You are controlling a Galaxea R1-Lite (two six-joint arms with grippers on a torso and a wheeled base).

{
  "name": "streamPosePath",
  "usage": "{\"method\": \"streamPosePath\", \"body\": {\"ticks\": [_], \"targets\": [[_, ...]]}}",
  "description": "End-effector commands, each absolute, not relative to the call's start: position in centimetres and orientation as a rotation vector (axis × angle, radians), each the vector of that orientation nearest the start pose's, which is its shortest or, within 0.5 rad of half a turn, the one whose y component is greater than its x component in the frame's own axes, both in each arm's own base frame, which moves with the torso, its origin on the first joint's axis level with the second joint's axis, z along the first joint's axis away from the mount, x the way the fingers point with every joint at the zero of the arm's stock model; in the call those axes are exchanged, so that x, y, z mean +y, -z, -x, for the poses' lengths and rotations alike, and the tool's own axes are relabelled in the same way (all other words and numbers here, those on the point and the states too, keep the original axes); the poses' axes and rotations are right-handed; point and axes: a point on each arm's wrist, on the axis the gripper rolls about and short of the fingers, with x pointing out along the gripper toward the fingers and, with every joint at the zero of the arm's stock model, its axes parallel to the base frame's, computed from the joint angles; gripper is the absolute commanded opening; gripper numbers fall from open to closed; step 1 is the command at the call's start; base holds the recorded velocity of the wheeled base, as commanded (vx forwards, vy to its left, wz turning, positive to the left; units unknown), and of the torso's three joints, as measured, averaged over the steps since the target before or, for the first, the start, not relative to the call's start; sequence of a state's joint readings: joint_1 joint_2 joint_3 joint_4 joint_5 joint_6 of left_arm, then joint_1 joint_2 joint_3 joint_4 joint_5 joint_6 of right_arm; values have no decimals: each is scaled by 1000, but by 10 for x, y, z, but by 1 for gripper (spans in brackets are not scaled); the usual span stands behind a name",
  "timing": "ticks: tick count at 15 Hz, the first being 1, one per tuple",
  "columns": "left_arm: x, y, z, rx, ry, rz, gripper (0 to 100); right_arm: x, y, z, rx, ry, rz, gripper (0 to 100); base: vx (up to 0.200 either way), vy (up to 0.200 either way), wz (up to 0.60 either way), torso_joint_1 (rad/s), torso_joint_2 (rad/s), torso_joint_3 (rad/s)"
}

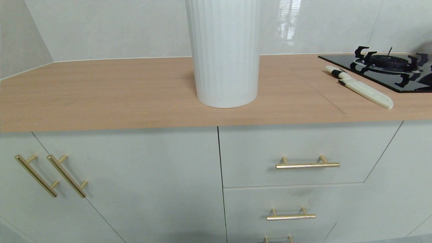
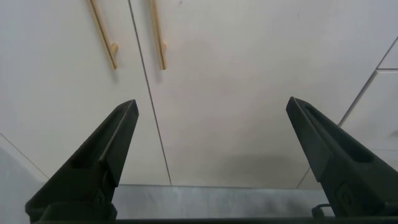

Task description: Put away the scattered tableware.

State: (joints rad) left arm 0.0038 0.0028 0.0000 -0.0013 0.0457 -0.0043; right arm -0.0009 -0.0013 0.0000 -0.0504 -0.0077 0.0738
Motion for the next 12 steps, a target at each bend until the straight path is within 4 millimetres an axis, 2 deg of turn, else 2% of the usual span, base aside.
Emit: {"method": "streamPosePath", "body": {"ticks": [1,8,12], "targets": [[1,-76,23,1,-51,5,100,0,-81,23,-51,6,-74,100,0,0,0,0,0,0],[1,-76,23,1,-51,5,100,0,-81,23,-51,4,-74,100,0,0,0,0,0,0],[1,-76,23,1,-51,5,100,0,-81,23,-51,4,-74,100,0,0,0,71,-237,-260]]}}
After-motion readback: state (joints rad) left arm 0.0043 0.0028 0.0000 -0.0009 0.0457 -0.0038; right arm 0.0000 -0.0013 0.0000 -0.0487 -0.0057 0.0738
